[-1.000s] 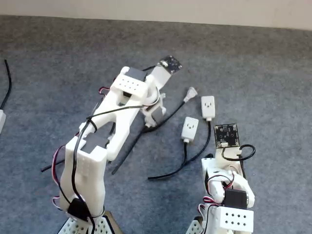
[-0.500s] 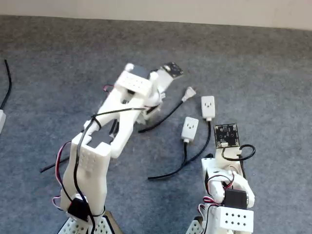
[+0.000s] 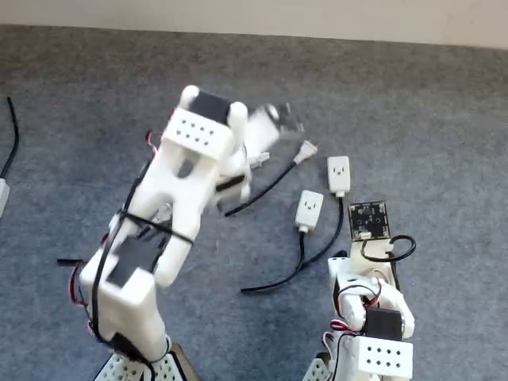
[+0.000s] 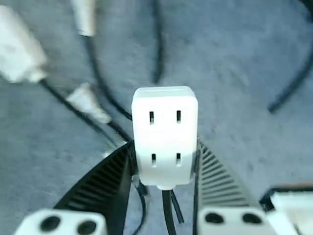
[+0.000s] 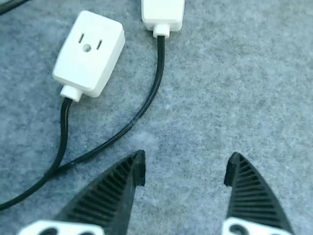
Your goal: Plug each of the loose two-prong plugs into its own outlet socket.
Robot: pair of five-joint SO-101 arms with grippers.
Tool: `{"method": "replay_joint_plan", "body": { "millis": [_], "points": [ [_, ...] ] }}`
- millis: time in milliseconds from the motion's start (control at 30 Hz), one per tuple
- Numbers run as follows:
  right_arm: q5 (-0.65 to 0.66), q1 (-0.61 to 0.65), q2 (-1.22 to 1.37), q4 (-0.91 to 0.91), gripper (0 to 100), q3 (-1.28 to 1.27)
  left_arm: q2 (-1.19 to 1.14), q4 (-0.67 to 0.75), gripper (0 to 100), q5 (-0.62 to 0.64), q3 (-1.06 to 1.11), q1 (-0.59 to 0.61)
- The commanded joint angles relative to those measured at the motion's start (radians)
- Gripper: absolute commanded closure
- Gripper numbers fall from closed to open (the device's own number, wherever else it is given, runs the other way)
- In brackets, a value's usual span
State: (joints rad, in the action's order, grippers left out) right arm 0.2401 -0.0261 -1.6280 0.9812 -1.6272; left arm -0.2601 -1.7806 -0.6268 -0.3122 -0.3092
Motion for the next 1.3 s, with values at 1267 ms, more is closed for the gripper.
{"method": "replay_joint_plan", "body": {
  "millis": [1267],
  "points": [
    [0.014,0.024,-0.007,-0.021,73.5,0.005,0.573,0.180,77,-0.371,0.918,-0.054]
  ]
}}
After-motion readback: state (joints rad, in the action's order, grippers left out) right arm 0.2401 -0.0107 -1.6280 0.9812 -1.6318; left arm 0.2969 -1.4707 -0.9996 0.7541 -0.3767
